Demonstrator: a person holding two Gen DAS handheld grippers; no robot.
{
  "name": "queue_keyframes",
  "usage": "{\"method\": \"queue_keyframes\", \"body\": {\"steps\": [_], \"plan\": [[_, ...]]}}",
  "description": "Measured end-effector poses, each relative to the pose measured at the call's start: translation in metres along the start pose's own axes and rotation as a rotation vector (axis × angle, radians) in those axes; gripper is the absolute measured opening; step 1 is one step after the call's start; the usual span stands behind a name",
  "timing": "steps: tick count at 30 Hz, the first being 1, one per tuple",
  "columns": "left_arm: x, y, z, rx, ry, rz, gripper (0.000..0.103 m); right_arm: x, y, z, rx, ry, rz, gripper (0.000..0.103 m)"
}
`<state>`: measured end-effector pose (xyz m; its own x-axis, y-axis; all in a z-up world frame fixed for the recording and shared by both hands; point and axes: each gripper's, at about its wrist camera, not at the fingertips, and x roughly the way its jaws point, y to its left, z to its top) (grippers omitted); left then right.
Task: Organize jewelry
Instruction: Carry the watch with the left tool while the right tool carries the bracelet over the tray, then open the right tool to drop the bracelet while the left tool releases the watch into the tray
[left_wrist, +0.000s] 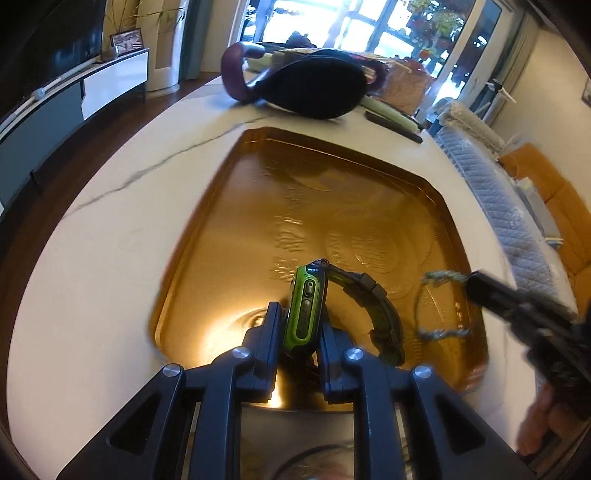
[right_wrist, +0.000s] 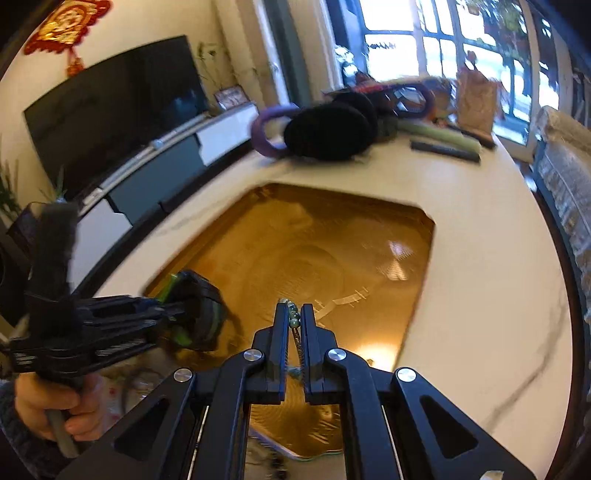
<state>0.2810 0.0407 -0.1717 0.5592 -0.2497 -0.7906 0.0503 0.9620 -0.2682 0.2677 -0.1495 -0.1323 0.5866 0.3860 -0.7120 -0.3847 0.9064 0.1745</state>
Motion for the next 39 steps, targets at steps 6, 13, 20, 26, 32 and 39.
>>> {"method": "queue_keyframes", "body": {"steps": [6,13,20,26,32,39], "plan": [[0.002,-0.016,-0.007,0.020,0.016,-0.036,0.018,0.014,-0.028,-0.010,0.066,0.051,-0.048,0.006],[0.002,-0.027,-0.008,0.029,0.012,-0.037,0.018,0.012,-0.044,-0.010,0.070,0.053,-0.102,0.005],[0.000,-0.036,-0.012,0.033,0.010,0.001,0.018,0.012,-0.051,-0.009,0.034,0.043,-0.168,0.005],[-0.004,-0.026,-0.008,0.042,0.003,0.120,0.018,0.004,-0.036,-0.012,0.007,0.037,-0.134,0.005],[-0.004,-0.017,-0.007,0.030,0.003,0.159,0.018,0.001,-0.027,-0.013,-0.020,0.033,-0.125,0.006],[-0.027,-0.009,-0.008,-0.001,-0.056,0.109,0.059,-0.004,-0.029,-0.014,0.029,0.004,-0.116,0.072]]}}
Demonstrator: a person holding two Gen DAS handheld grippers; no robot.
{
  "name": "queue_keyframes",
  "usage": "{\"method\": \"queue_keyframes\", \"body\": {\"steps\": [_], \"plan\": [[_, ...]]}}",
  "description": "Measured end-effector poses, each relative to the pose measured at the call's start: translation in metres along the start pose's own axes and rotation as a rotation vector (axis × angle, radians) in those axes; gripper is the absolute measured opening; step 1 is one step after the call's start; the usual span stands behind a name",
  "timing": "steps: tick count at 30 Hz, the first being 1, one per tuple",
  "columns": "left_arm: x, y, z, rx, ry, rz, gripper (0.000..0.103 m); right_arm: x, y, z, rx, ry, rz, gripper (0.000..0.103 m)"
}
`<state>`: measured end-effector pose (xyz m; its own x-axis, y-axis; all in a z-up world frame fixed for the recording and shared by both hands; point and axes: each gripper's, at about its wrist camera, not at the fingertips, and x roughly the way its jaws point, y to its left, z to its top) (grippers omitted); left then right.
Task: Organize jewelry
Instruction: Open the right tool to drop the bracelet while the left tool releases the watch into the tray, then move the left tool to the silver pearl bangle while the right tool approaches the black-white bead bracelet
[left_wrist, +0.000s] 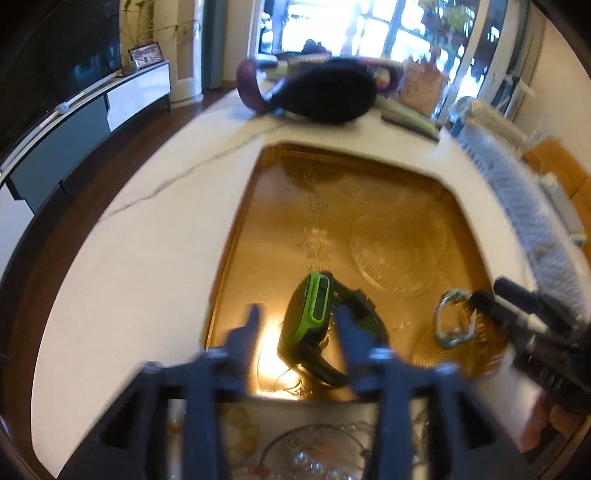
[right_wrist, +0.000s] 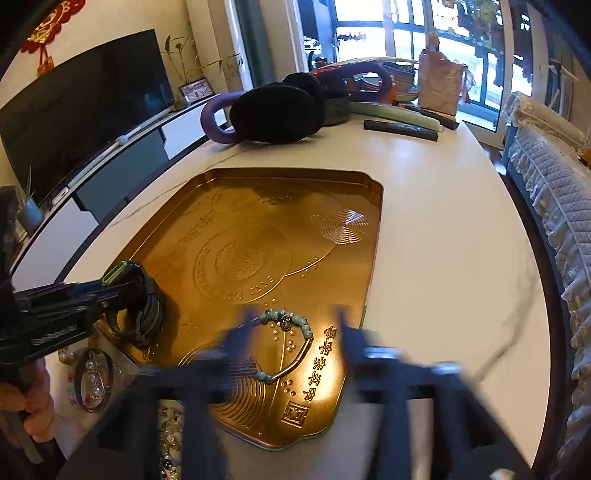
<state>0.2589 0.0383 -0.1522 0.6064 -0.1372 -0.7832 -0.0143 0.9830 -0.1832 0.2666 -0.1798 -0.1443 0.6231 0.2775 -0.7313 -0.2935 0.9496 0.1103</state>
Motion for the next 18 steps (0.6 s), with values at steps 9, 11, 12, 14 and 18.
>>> {"method": "queue_keyframes", "body": {"steps": [9,11,12,14,18], "plan": [[-0.065,0.016,-0.022,0.030,-0.148,-0.026,0.082,-0.035,0.027,-0.010,-0.042,-0.062,0.032,0.087],[-0.072,0.022,-0.034,0.036,-0.139,-0.039,0.082,-0.043,0.031,-0.016,-0.040,-0.068,0.034,0.087],[-0.073,0.024,-0.036,0.038,-0.135,-0.042,0.082,-0.047,0.032,-0.020,-0.033,-0.068,0.035,0.087],[-0.077,0.030,-0.046,0.044,-0.124,-0.041,0.082,-0.053,0.032,-0.025,-0.021,-0.060,0.052,0.087],[-0.083,0.038,-0.061,0.057,-0.097,-0.054,0.082,-0.062,0.034,-0.038,-0.010,-0.033,0.100,0.085]]}}
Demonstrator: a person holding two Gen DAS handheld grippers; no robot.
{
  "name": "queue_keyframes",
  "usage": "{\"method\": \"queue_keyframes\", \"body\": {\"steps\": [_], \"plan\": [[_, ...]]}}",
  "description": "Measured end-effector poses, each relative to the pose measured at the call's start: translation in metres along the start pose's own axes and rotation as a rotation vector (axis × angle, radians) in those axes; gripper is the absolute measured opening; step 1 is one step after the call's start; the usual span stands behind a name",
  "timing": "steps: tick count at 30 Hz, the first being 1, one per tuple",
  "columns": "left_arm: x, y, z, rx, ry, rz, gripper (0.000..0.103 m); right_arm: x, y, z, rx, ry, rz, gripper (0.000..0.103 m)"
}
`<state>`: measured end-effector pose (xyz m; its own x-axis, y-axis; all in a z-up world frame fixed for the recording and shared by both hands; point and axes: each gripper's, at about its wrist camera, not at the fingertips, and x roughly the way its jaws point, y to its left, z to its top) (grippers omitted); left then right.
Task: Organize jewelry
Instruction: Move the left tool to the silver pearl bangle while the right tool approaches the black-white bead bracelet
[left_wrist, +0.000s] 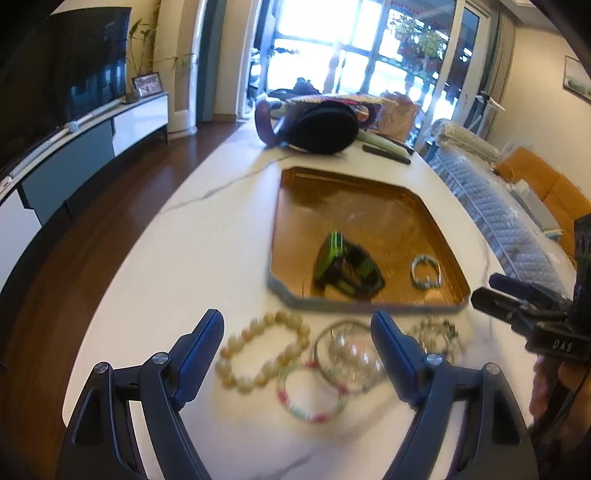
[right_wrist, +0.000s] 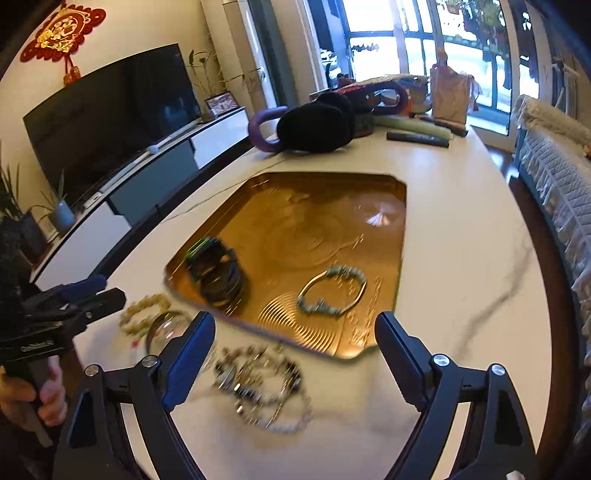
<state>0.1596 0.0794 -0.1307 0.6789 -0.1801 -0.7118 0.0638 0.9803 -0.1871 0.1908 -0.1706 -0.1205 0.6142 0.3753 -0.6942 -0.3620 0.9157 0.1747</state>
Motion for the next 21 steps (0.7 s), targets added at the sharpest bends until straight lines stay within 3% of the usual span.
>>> {"method": "queue_keyframes", "body": {"steps": [10,12,14,21], "plan": [[0.016,-0.042,-0.023,0.191,0.072,-0.062,0.082,-0.004,0.013,-0.022,-0.080,0.032,-0.009,0.083],[0.026,-0.047,-0.026,0.211,0.095,-0.046,0.082,0.001,0.011,-0.023,-0.080,0.051,-0.008,0.074],[0.036,-0.049,-0.026,0.217,0.113,-0.030,0.082,0.005,0.010,-0.025,-0.088,0.067,-0.019,0.056],[0.047,-0.038,-0.022,0.153,0.133,-0.034,0.079,0.015,0.007,-0.030,-0.094,0.108,0.001,0.042]]}}
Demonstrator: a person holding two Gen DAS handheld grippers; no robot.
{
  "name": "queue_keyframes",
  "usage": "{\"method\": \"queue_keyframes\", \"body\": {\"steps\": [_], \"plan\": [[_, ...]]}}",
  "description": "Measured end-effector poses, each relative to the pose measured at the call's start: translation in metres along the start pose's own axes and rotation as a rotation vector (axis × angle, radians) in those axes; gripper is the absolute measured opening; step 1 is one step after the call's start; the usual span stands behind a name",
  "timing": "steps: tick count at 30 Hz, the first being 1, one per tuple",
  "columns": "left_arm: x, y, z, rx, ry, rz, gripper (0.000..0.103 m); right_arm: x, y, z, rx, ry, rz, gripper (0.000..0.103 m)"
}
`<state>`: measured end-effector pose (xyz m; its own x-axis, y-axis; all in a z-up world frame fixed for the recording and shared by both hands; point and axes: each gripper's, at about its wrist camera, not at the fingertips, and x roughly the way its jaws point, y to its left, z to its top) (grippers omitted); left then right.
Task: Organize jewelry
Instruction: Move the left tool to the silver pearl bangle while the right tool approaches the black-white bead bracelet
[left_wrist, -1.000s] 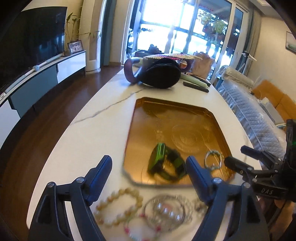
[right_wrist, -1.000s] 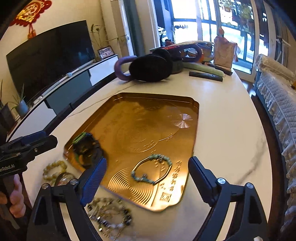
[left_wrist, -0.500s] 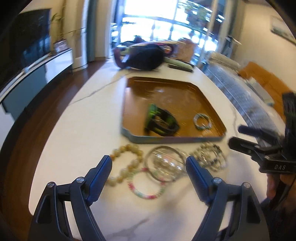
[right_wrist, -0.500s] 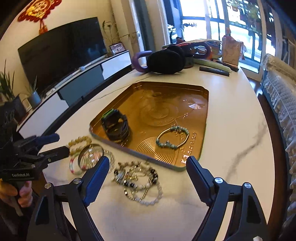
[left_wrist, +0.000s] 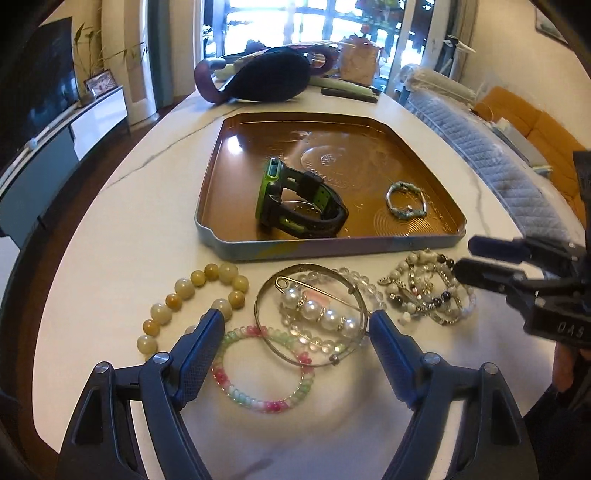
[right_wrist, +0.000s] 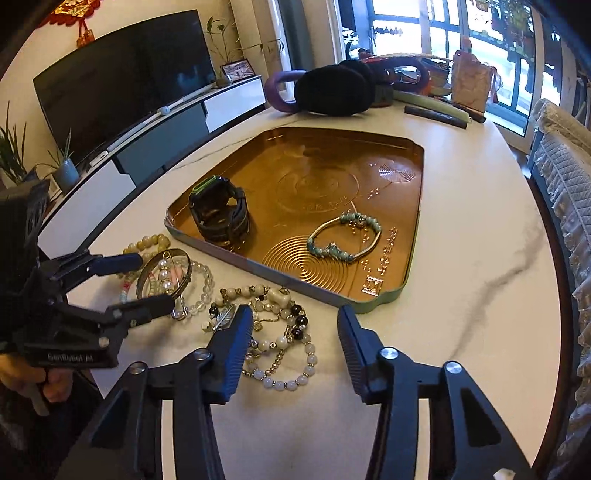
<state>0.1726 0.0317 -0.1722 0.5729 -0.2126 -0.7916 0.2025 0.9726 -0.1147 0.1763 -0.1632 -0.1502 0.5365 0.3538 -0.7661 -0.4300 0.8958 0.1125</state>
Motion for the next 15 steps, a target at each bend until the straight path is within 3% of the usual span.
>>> {"method": "queue_keyframes", "body": {"steps": [4,8,15], "plan": [[0.002,0.000,0.004,-0.009,-0.002,-0.034,0.064,0.006,0.005,-0.003,-0.037,0.019,-0.006,0.034],[0.001,-0.004,0.005,0.001,-0.005,-0.013,0.063,0.014,0.005,-0.003,-0.044,0.034,-0.010,0.025],[-0.007,-0.004,0.009,-0.007,-0.022,-0.045,0.063,0.019,0.000,0.003,-0.032,0.038,-0.016,0.023]]}}
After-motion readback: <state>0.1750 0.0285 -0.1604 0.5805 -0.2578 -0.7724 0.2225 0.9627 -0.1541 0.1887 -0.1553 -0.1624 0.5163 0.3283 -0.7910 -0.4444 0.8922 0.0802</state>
